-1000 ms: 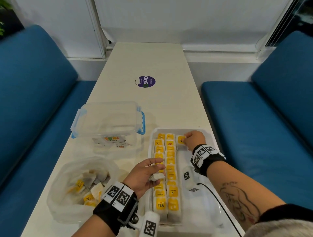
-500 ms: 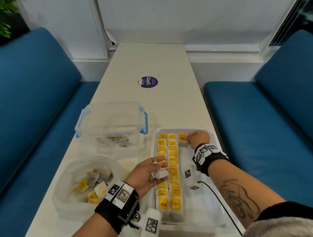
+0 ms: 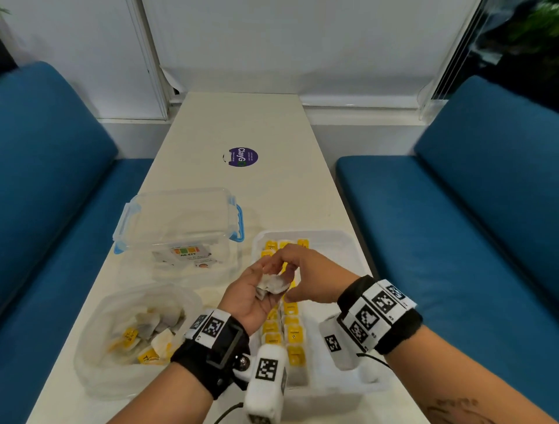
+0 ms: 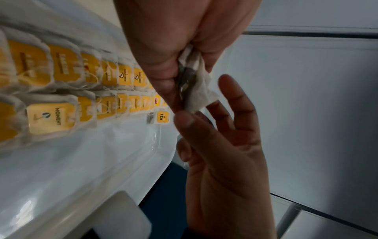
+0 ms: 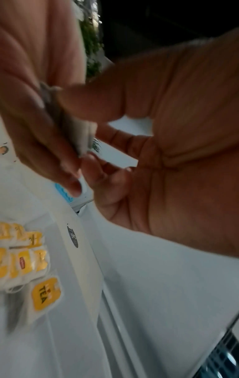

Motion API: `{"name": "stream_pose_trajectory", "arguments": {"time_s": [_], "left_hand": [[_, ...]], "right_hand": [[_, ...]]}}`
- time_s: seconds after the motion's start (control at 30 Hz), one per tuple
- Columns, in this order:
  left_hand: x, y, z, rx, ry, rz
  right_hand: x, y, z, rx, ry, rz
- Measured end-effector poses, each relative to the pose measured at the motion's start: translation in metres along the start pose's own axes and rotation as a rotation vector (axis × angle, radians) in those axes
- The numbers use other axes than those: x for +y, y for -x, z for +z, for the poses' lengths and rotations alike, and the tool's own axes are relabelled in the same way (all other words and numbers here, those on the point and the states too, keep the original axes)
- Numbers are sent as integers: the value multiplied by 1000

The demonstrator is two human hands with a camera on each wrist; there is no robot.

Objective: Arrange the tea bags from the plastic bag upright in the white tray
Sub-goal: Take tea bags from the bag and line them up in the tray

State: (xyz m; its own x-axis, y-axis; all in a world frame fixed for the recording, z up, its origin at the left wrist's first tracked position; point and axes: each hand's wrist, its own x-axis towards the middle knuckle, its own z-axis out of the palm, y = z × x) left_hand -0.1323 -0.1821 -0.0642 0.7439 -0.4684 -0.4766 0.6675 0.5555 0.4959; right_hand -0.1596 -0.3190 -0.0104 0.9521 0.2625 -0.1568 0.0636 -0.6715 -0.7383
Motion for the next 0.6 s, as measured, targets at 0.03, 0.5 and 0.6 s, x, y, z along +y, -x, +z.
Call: {"name": "stream_pose_trajectory", "arguments": {"time_s": [0.03, 0.5, 0.6], "left_hand": [[0, 1, 1, 16, 2, 0], [-3, 6, 3, 55, -378, 97], [3, 5, 5, 85, -582, 184]], "right_hand": [[2, 0, 3, 35, 43, 5], [22, 6, 11, 222, -667, 329], [21, 3, 8, 279, -449, 287]]}}
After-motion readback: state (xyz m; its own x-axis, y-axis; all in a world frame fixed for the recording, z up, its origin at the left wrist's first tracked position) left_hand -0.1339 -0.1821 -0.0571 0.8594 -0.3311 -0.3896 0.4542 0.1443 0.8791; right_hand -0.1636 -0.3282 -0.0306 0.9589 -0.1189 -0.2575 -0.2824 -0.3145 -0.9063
